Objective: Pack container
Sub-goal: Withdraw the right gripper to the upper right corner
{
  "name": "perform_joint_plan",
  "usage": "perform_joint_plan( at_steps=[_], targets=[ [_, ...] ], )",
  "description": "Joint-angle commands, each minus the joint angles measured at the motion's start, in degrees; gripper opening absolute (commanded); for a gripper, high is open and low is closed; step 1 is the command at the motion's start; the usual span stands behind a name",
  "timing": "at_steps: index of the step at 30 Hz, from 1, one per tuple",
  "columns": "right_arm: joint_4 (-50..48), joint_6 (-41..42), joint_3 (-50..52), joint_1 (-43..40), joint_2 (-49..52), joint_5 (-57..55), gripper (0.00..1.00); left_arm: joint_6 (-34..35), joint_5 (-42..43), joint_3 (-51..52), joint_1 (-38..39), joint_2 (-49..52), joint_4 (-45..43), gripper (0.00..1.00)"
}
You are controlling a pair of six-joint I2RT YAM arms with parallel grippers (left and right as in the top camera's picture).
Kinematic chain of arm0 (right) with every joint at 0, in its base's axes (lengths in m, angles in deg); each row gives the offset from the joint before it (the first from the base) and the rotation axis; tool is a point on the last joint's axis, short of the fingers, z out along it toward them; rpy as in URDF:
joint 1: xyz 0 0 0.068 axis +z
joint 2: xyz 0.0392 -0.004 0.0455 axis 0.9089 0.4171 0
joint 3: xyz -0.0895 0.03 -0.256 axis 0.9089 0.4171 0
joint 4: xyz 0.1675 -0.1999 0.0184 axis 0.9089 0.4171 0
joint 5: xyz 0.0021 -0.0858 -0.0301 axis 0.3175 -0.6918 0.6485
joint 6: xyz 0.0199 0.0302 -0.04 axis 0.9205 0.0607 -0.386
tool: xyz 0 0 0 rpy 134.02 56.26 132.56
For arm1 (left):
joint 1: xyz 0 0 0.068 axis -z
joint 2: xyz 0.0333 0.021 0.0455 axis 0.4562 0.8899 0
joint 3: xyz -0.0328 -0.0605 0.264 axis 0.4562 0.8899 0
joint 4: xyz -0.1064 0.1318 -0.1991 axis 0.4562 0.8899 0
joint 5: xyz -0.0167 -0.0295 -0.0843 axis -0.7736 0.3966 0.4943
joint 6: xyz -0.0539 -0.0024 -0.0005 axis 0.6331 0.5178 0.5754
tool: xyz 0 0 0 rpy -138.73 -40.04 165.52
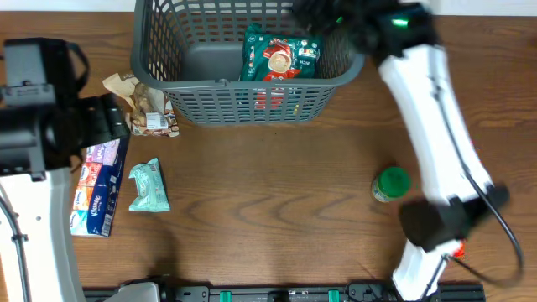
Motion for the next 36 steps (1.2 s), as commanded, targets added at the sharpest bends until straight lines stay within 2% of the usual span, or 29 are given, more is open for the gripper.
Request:
perform_joint_plan(
  at_steps=[1, 6, 14, 21, 30, 36],
  targets=[
    [0.87, 7.52, -1.99, -2.38, -6.10, -6.08, 0.90, -1.92, -1.73, -0.07, -5.60, 4.17, 1.18, 0.99],
    [6.25, 10.47, -1.99, -7.28, -10.12, -6.49, 0.99, -6.56, -1.70, 0.04, -11.85, 14.60, 0.55, 0.99],
    [13.44, 9.20, -1.99, -12.17, -11.17, -6.49, 0.99, -12.20, -1.70, 0.04, -12.76, 30.69, -2.64, 0.99],
    [15.21, 9.07, -1.99, -14.10, -11.17, -6.51, 0.99, -14.38, 0.50, 0.13, -12.76, 39.82, -3.61, 0.99],
    [15.15, 8.63, -1.99, -16.02, -11.15, -6.51, 0.99, -17.20, 7.13, 3.91, -12.11, 40.74, -4.26, 0.99],
    [16.39, 8.63, -1.97, -17.09, -11.15, -6.51, 0.99, -19.32, 10.16, 8.98, -11.15, 34.60, -7.06, 0.99]
  ],
)
